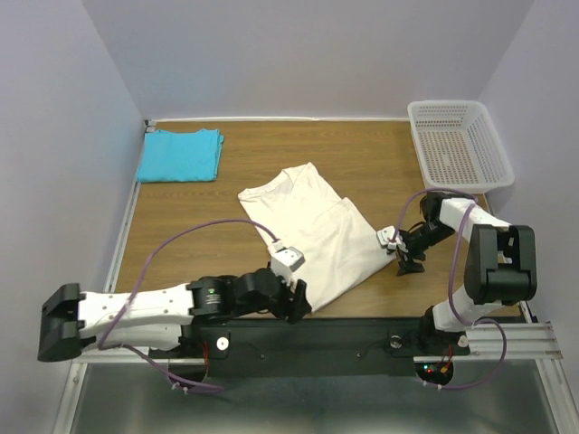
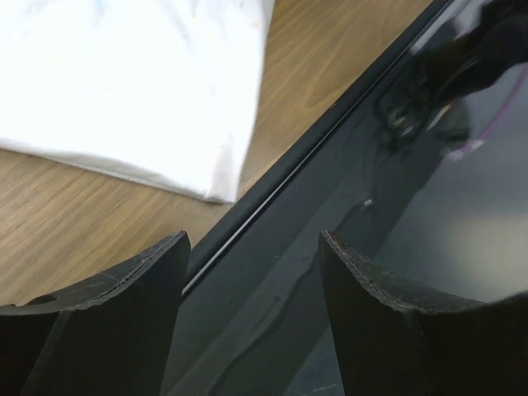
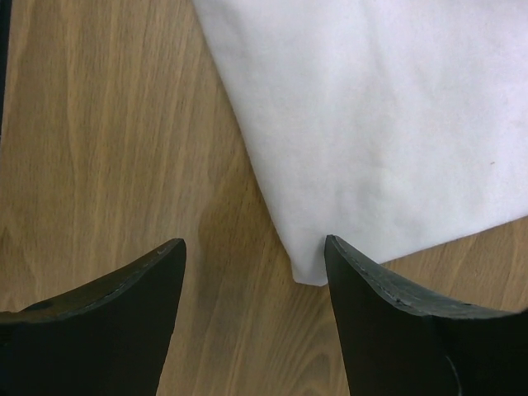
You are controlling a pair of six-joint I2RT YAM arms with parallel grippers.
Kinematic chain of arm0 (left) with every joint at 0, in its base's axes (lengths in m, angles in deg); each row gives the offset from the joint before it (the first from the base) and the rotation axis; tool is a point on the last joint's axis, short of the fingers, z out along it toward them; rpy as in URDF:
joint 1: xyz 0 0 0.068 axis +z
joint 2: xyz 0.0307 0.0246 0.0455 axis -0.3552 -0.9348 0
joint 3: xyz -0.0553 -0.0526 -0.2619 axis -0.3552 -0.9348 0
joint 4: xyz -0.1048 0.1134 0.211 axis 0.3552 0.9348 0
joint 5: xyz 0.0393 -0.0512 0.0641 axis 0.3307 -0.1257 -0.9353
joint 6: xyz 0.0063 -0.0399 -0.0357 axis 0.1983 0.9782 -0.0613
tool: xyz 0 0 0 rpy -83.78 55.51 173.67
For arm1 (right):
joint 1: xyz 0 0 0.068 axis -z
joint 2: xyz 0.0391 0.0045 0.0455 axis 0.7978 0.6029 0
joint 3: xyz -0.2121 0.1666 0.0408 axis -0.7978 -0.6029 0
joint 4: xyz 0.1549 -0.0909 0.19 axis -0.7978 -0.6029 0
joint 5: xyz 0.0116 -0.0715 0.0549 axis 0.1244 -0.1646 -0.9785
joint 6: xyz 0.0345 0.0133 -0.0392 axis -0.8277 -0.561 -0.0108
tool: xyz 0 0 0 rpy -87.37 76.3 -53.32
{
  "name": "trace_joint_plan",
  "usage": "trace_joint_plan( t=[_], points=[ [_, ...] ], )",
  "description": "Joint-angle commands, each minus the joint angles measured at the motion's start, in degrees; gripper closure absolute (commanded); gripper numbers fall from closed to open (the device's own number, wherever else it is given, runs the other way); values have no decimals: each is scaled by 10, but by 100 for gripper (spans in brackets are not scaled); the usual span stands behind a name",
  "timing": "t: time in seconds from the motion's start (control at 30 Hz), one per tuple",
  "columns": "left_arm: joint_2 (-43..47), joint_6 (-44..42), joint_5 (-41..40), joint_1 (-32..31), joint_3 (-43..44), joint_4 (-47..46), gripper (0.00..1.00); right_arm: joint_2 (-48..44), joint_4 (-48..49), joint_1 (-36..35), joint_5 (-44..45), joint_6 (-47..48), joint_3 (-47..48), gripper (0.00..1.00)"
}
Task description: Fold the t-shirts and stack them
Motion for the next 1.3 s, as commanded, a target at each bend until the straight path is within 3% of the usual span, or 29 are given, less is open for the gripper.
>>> trace_joint_plan(
  t=[0.0,0.23,0.67,0.93,1.07,1.27],
  points=[
    [-113,-99,29,-5,52,-17,25,13,25,-6,17,115,17,27],
    [-259,-179,1,-40,124,-27,25,24,35,-10,8,99,19,30],
    [-405,-197,-52,-72,193,-10,31,38,35,-10,3,80,23,33],
    [-436,-170,-118,-75,220,37,36,41,35,-10,7,80,19,34],
    [-446,-156,-115,-75,221,52,40,44,36,-10,11,82,19,35],
    [-482,-149,-89,-75,228,59,57,54,36,-11,9,77,22,35]
  ],
)
